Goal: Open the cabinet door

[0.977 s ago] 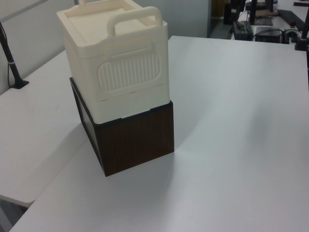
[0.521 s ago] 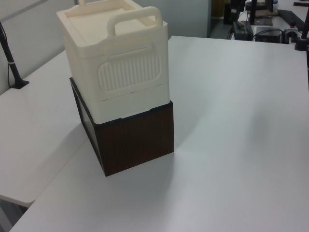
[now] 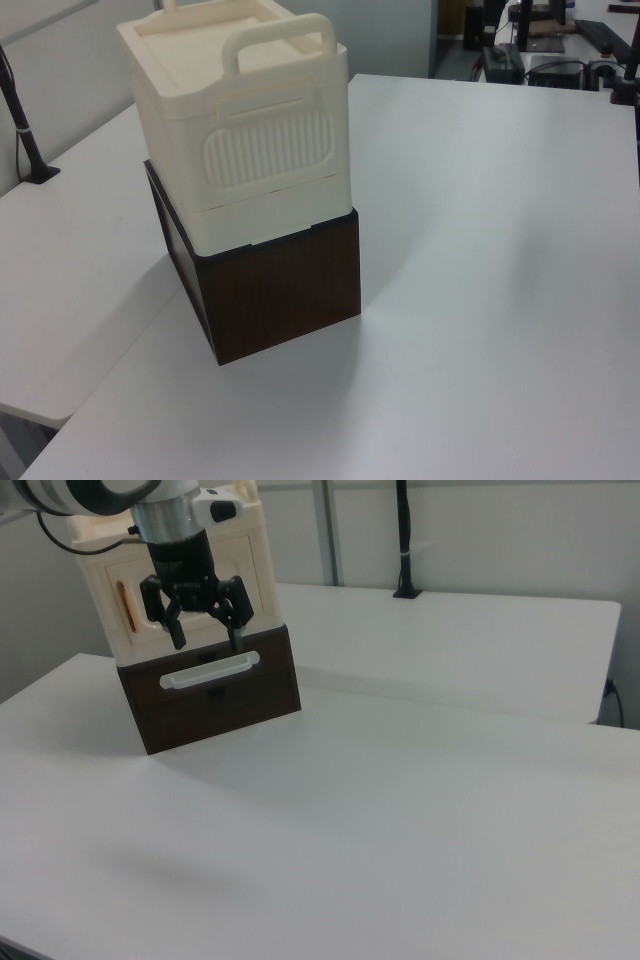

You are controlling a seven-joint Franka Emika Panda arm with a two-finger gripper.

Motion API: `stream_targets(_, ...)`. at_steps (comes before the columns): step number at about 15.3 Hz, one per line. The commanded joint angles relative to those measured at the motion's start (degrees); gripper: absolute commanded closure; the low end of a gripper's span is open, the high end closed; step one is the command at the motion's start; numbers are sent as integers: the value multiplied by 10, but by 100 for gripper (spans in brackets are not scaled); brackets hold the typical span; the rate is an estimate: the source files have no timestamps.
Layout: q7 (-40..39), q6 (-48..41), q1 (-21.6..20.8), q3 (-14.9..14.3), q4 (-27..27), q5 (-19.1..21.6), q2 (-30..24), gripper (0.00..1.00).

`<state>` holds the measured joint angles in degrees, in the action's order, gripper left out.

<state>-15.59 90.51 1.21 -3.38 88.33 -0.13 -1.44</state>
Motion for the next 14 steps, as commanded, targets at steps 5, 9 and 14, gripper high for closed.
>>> stream_targets(5,-103,-8,-39,35,-12,0,-1,19)
stream_targets(9,-100,-2,-47,63,-34,46,13,43)
stream_targets(14,-133,55,-79,71,-96,109,70,66)
